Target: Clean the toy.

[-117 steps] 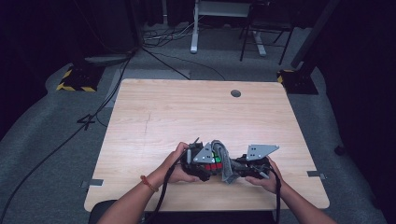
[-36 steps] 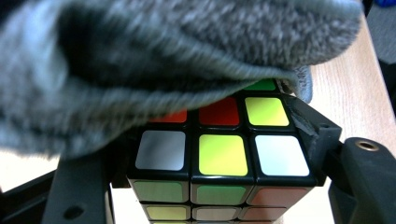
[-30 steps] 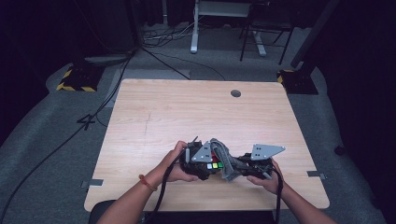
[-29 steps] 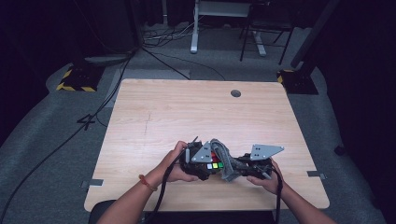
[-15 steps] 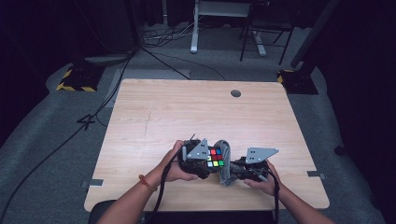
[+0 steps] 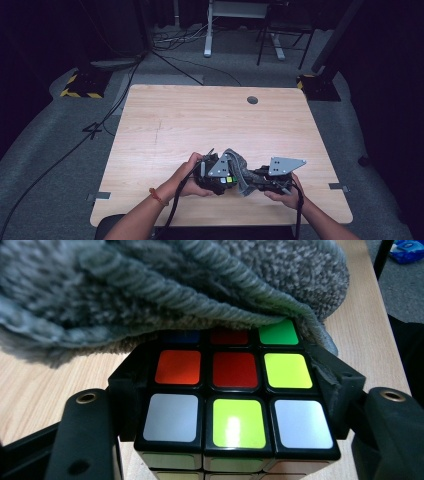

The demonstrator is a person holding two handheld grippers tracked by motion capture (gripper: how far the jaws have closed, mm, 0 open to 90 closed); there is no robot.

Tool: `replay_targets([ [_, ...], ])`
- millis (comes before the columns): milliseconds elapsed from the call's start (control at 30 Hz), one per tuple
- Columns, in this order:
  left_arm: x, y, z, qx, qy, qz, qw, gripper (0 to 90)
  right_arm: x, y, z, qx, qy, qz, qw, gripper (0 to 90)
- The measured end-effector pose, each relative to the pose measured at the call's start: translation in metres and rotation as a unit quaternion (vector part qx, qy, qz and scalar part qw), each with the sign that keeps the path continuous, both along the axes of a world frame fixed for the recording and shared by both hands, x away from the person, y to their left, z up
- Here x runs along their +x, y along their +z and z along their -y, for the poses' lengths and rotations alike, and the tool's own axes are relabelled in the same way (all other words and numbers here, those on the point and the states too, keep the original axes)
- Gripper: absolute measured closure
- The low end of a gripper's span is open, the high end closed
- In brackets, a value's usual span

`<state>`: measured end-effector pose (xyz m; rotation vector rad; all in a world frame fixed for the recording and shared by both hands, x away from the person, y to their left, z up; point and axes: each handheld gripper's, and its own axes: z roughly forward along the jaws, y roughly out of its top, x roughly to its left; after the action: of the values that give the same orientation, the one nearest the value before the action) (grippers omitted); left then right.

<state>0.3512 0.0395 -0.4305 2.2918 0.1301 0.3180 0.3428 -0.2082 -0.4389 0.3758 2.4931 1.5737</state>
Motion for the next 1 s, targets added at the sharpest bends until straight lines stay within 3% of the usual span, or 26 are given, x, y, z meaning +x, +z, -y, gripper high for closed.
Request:
replay_targets([
  [200,0.001,0.003,-0.002,-0.010,0.002,-0.003,0.9999,33.3,0.004,-0.003,0.001,-0.015,-0.015,-0.009,0.9997,77.9],
  [300,0.000,0.006,-0.004,-0.018,0.000,-0.001,0.9998,33.4,0.005,-0.011,0.000,-0.037,-0.020,-0.012,0.9990,77.8],
  [400,-0.001,0.011,-0.008,-0.038,-0.001,-0.004,0.9993,33.4,0.007,-0.017,-0.002,-0.050,-0.016,-0.022,0.9984,77.8],
  [600,0.001,0.013,-0.010,-0.053,-0.002,-0.008,0.9986,33.3,0.005,-0.023,-0.010,-0.058,0.000,-0.036,0.9977,77.7],
  [800,-0.001,0.018,-0.012,-0.085,-0.012,-0.015,0.9962,33.4,0.006,-0.033,-0.015,-0.085,0.012,-0.054,0.9948,77.7],
  [867,-0.002,0.018,-0.011,-0.079,-0.009,-0.008,0.9968,33.3,0.006,-0.032,-0.016,-0.080,0.016,-0.054,0.9952,77.7],
  [1000,0.002,0.017,-0.013,-0.089,-0.004,-0.015,0.9959,33.1,0.003,-0.025,-0.014,-0.062,0.016,-0.042,0.9970,77.7],
])
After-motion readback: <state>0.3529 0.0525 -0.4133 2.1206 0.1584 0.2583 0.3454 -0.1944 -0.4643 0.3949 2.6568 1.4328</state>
